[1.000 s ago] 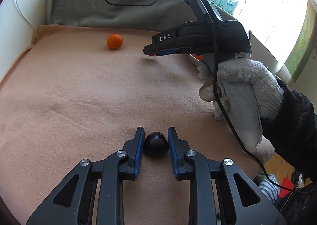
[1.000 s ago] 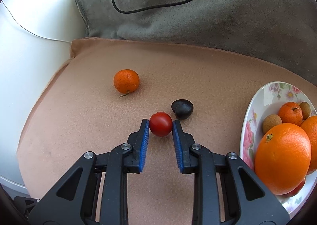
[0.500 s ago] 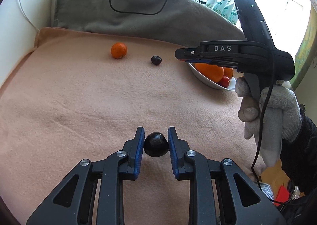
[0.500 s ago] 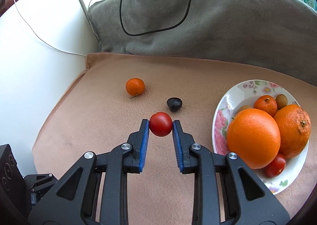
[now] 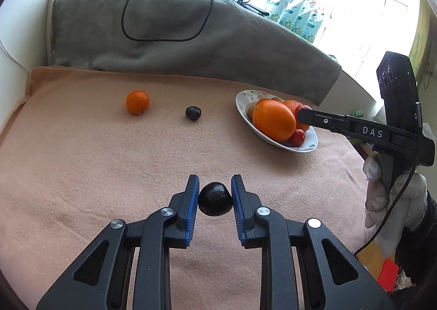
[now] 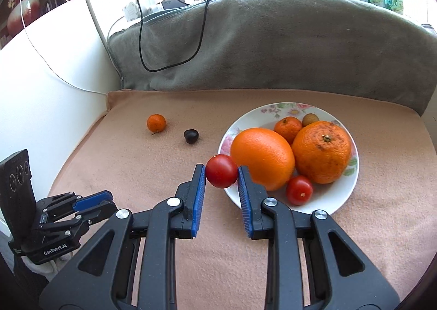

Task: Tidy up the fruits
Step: 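Carry the dark plum with the left gripper while the right gripper carries the tomato to the bowl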

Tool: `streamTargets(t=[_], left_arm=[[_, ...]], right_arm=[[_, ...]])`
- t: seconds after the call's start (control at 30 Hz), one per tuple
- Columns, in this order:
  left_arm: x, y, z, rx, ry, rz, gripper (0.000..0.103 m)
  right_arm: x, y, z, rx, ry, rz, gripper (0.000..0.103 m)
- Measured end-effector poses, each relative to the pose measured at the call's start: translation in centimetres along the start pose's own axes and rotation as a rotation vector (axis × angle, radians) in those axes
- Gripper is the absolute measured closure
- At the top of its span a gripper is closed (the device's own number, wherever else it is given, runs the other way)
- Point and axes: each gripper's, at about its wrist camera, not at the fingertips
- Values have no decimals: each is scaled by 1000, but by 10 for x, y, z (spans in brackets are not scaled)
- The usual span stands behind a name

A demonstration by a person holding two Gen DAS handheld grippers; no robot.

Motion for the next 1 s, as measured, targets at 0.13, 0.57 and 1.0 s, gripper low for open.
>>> streamTargets(t=[0.13,0.57,1.0], left_arm=[[16,-8,-9,-12,-20,-28,80],[63,-28,-53,-77,-52,-66,81],[92,-46,-101,-98,-32,-100,81]], right_arm=[[-5,-15,13,-35,-11,-9,78],[-17,-52,24,-107,-14,-52,78],[-18,-60,15,-94,-5,-67,78]])
Point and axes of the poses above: each gripper's, at about its wrist camera, not at the fingertips, and z roughly against the way its jaws point, y to its left, x to its top, and after that the axes turned 7 degrees about -y, right-handed
